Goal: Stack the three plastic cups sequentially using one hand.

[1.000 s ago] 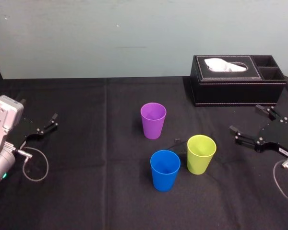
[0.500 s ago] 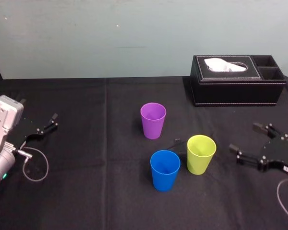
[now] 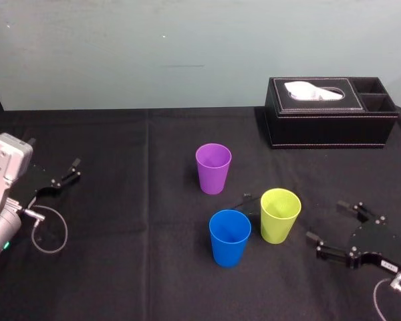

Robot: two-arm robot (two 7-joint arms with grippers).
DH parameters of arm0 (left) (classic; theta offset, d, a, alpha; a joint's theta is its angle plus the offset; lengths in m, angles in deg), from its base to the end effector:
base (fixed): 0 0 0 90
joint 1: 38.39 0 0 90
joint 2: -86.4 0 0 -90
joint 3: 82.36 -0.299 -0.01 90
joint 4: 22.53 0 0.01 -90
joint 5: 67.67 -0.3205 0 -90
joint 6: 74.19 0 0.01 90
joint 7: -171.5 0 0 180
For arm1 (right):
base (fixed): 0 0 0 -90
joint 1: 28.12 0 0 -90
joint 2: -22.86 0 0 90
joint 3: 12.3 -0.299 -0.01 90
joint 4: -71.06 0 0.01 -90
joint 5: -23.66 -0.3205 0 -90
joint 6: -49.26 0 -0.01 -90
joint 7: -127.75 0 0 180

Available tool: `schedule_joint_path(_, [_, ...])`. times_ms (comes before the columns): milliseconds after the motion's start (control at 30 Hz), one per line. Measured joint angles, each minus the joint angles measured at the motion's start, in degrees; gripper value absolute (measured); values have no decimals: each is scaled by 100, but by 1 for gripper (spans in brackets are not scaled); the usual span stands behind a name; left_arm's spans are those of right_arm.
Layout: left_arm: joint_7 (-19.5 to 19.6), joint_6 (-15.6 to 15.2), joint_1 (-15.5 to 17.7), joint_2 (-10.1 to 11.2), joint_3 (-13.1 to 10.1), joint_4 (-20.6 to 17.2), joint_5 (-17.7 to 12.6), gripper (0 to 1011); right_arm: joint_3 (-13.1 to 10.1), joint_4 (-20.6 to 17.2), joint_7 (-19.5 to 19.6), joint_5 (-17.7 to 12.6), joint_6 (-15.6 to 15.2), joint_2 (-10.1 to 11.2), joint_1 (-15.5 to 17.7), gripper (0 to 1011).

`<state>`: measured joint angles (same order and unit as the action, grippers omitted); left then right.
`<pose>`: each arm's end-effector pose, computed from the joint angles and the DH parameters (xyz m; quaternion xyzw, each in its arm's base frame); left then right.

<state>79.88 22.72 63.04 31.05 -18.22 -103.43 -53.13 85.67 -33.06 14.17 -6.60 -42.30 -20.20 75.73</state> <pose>0.3706 0.0847 -0.3118 0.1415 -0.1325 0.5799 0.7913 0.2748 -0.1352 -0.2631 -0.1441 0.0003 -0.4156 0.8980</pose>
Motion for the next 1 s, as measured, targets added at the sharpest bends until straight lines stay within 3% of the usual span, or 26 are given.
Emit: schedule_joint_path(1000, [0, 0, 0, 0, 0, 0, 0, 1010, 173, 297, -149, 495, -224, -552, -139, 1004])
